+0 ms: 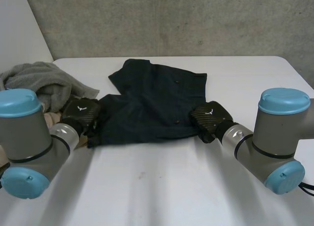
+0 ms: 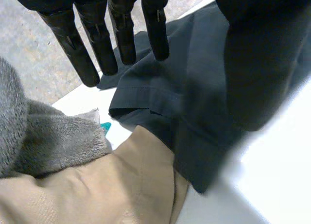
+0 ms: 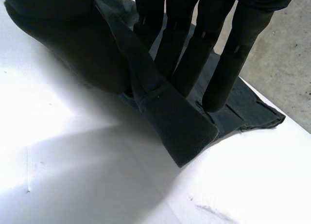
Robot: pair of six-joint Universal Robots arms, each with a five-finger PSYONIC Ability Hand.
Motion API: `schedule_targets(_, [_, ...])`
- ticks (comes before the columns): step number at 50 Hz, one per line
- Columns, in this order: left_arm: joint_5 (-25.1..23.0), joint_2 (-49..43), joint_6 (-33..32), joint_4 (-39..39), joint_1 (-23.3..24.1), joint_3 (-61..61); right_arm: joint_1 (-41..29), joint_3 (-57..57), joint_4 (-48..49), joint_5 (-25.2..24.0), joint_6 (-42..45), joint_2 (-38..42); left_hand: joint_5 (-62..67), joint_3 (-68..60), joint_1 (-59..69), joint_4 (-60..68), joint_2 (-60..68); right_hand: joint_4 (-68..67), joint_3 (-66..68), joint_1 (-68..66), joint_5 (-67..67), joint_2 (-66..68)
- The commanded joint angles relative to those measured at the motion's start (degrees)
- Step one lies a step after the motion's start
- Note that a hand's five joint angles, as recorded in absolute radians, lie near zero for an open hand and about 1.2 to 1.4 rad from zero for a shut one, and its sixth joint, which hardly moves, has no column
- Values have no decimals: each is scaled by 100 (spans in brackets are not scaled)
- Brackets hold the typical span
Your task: Fold the laundry.
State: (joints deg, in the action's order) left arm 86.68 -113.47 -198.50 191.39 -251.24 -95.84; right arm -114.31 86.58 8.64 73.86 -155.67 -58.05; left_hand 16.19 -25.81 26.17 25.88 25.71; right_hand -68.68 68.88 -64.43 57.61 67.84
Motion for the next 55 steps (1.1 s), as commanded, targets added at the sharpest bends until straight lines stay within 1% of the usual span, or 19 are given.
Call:
schedule_targets(1, [-406,-307,628,-49,-259,224,23,17,15,-3,-7,13,689,-727,692,720,738,-1132,1112,-1557,1239,1216])
schedule_targets(7, [-547,-623,628,-93,-277,505,6,17,24,5,19,48,1211,-1248,1213,1241,1259,-1132,1112,-1557,1239,1216])
schedule_targets(15, [-574,-703,593,-690,-242,576,50,-53,33,93,-7,48,1614,-1652,1616,1645,1662,-1132,1112,-1557,1239,1216])
schedule_targets(18, [-591,-571,593,-884,-242,488,67,-71,6,137,-16,13,2369,-2407,2372,2400,2418,-1132,1112,-1557,1239,1216])
schedule_targets(20, [-600,-370,593,-989,-250,357,59,-62,-46,164,-25,-48,3259,-3297,3262,3290,3307,-1132,1112,-1557,1239,1216])
schedule_targets(22, [-609,-220,593,-1051,-242,251,50,-45,-108,164,-25,-101,4401,-4438,4403,4432,4449,-1132,1112,-1557,1239,1216])
schedule_targets(23, [-635,-54,584,-1112,-224,146,32,-44,-186,172,-25,-162,5273,-5311,5275,5304,5321,-1132,1112,-1557,1239,1216])
schedule_targets(29, [-592,395,382,-1376,-75,-136,-65,-62,-582,208,10,-312,5381,-5419,5383,5412,5429,-1132,1112,-1557,1239,1216])
schedule_targets(34, [-249,703,-13,-2025,4,-14,-179,-150,-1091,295,186,-557,5381,-5419,5383,5412,5429,-1132,1112,-1557,1239,1216])
schedule_targets(35, [-135,895,-92,-2262,13,126,-196,-228,-1266,339,265,-758,5381,-5419,5383,5412,5429,-1132,1112,-1557,1239,1216])
schedule_targets(38, [-11,1335,-110,-2501,22,416,-188,-413,-1505,401,353,-1198,5381,-5419,5383,5412,5429,-1132,1112,-1557,1239,1216])
schedule_targets(39, [6,1684,-102,-2536,48,687,-179,-622,-1619,427,362,-1556,5381,-5419,5383,5412,5429,-1132,1112,-1557,1239,1216])
schedule_targets(42, [-2,2196,-67,-2537,83,1163,-161,-1019,-1743,480,301,-2103,5381,-5419,5383,5412,5429,-1132,1112,-1557,1239,1216])
schedule_targets(43, [6,2528,-32,-2528,101,1530,-118,-1351,-1734,506,205,-2462,5381,-5419,5383,5412,5429,-1132,1112,-1557,1239,1216])
schedule_targets(46, [24,2900,30,-2466,92,2103,5,-1783,-1655,498,-6,-2833,5381,-5419,5383,5412,5429,-1132,1112,-1557,1239,1216])
schedule_targets(47, [41,3075,83,-2370,75,2497,93,-2098,-1533,480,-207,-2956,5381,-5419,5383,5412,5429,-1132,1112,-1557,1239,1216])
schedule_targets(51, [138,2884,206,-2124,5,3457,312,-2749,-1173,463,-673,-2958,5381,-5419,5383,5412,5429,-1132,1112,-1557,1239,1216])
schedule_targets(53, [164,2682,232,-2036,-4,3791,383,-2953,-1066,463,-824,-2800,5381,-5419,5383,5412,5429,-1132,1112,-1557,1239,1216])
schedule_targets(55, [156,2348,276,-1922,13,4187,349,-3173,-1048,471,-930,-2458,5381,-5419,5383,5412,5429,-1132,1112,-1557,1239,1216])
